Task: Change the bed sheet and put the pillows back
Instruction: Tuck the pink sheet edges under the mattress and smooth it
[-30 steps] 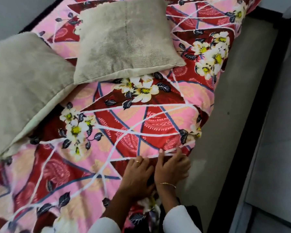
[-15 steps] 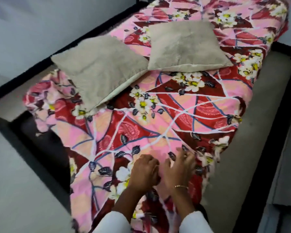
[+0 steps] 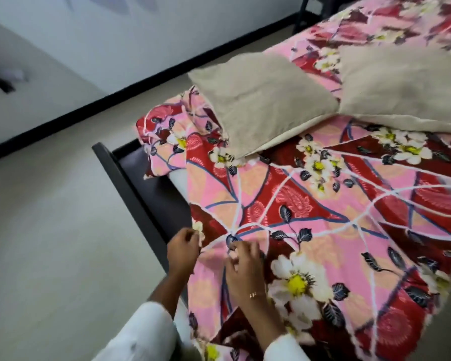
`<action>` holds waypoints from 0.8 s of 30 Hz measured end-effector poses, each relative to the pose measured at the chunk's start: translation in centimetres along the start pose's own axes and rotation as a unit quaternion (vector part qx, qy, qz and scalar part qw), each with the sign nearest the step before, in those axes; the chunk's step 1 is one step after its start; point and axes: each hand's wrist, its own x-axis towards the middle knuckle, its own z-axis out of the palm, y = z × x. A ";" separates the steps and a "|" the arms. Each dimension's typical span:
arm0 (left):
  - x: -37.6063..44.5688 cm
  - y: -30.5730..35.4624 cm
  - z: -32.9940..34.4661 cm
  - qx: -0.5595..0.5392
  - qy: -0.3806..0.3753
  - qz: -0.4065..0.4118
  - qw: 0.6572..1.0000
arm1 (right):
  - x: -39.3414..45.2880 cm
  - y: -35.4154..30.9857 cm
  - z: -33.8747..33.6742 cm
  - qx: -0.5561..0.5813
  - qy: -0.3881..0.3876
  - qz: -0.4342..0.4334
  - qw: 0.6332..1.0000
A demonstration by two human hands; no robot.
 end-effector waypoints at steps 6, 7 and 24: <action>11.6 0.3 -1.9 -0.107 -0.103 -0.085 0.985 | 7.6 -4.6 10.8 0.052 0.004 0.068 0.996; 13.0 0.3 -2.6 -0.119 -0.132 -0.098 0.979 | 8.7 -5.2 12.3 0.060 0.012 0.085 0.994; 30.6 1.4 -7.0 -0.498 -0.139 -0.331 0.789 | 23.4 -12.8 22.9 0.364 0.099 0.319 0.870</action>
